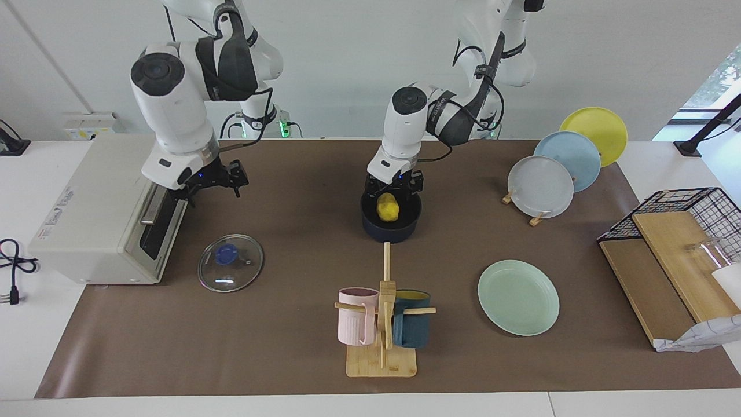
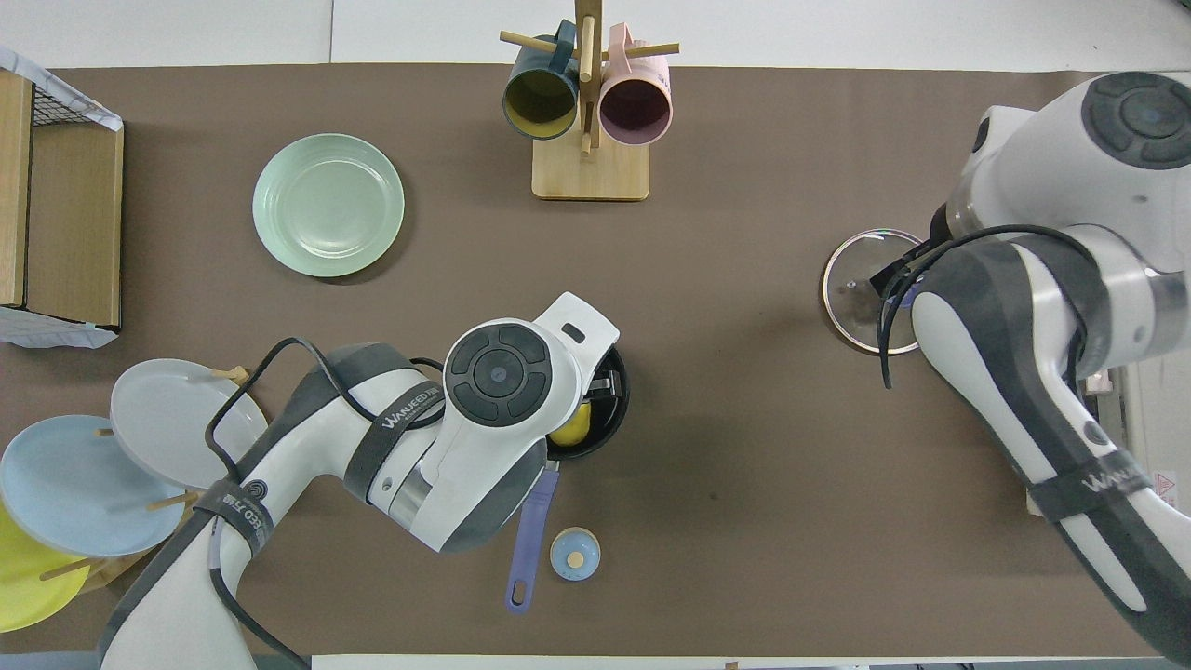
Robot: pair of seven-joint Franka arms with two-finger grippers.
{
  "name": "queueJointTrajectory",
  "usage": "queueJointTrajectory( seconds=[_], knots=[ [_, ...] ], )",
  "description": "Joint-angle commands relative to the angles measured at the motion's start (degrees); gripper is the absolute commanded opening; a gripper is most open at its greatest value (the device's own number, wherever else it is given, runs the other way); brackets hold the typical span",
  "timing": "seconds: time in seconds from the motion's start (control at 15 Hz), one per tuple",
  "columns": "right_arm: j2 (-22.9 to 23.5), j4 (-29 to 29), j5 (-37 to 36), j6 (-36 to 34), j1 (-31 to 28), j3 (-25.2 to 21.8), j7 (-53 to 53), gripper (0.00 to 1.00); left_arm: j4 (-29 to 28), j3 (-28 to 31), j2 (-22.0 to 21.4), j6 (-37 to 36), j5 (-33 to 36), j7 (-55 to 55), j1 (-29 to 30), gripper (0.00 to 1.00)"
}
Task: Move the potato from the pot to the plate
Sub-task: 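Lower the lid with the right gripper while the left gripper grips the potato, then lift the yellow potato out of the pot with the left gripper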
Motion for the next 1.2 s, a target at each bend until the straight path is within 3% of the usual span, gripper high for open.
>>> queueJointTrajectory(
  seconds=[0.0, 0.07, 0.2, 0.27, 0.67, 1.13],
  knots=[
    [0.3, 3.0, 1.3, -5.0, 2.5, -0.5, 5.3, 1.00, -1.0, 0.9, 1.6, 2.6, -0.2, 0.6, -1.2, 1.00],
    [0.2, 3.9, 1.4, -6.8, 3.9, -2.1, 6.1, 1.00, -0.9, 0.9, 2.1, 2.6, -0.1, 0.5, -1.2, 1.00],
    [-3.6, 2.9, 1.5, -8.3, 11.7, -11.1, 5.8, 1.00, -0.9, 1.0, 2.3, 2.3, 0.2, 0.8, -1.2, 1.00],
    [-4.6, 2.0, 1.5, -9.2, 13.0, -12.5, 5.6, 1.00, -0.9, 1.0, 2.4, 1.9, 0.2, 1.5, -1.2, 1.00],
    [-8.8, -2.7, 3.8, -8.4, 14.8, -15.2, 6.1, 1.00, -1.0, 1.1, 3.8, 2.5, 0.2, 1.6, -2.6, 1.00],
    [-9.0, -2.9, 3.8, -7.3, 14.4, -15.9, 6.6, 1.00, -1.0, 1.1, 4.4, 2.5, 0.2, 1.6, -2.7, 0.97]
  ],
)
